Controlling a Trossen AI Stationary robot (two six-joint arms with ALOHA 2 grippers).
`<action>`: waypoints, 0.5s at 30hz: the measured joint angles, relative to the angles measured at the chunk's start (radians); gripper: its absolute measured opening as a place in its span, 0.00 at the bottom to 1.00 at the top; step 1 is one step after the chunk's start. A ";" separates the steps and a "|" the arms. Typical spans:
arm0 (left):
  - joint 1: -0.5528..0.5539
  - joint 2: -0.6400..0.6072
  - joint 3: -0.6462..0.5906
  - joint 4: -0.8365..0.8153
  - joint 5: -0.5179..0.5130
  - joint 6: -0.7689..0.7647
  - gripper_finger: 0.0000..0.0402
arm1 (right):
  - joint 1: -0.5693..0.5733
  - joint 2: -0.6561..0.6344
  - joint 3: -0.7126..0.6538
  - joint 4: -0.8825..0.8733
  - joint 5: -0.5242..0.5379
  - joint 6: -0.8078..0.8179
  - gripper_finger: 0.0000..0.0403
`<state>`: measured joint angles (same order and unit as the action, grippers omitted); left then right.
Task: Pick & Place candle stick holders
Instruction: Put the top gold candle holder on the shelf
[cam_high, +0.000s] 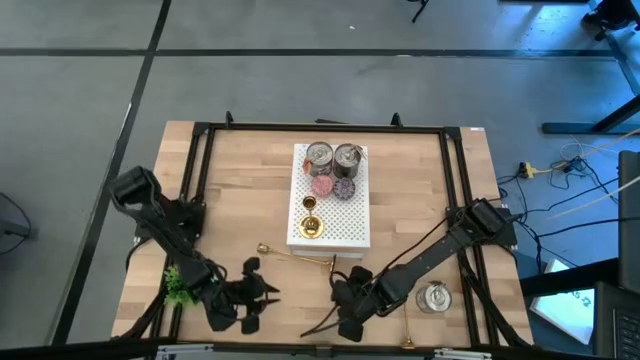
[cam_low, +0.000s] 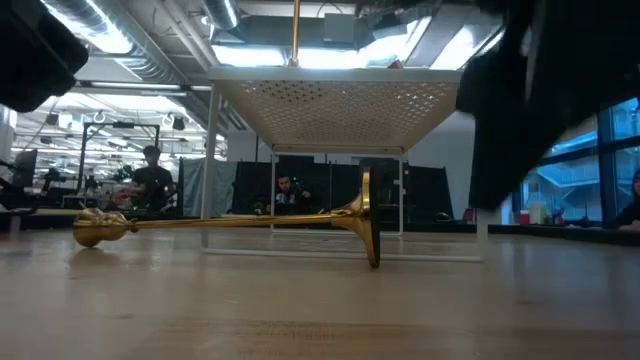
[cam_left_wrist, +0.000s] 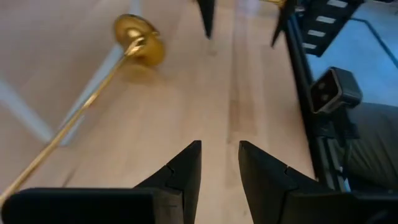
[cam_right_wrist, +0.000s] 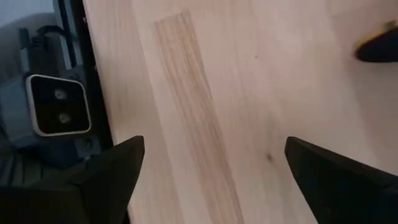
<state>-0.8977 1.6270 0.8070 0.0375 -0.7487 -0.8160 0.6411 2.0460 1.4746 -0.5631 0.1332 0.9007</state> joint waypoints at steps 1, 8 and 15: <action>-0.003 0.017 0.000 0.029 -0.003 0.016 0.25 | -0.002 0.000 0.032 -0.052 -0.004 -0.002 0.97; -0.005 0.109 0.000 0.142 -0.031 0.043 0.25 | -0.006 0.000 0.253 -0.336 0.117 -0.008 0.97; -0.007 0.125 0.000 0.145 -0.061 -0.008 0.25 | -0.044 0.015 0.286 -0.229 0.211 -0.250 0.97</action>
<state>-0.9043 1.7519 0.8070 0.1829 -0.8097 -0.8244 0.5974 2.0611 1.7607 -0.7918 0.3445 0.6503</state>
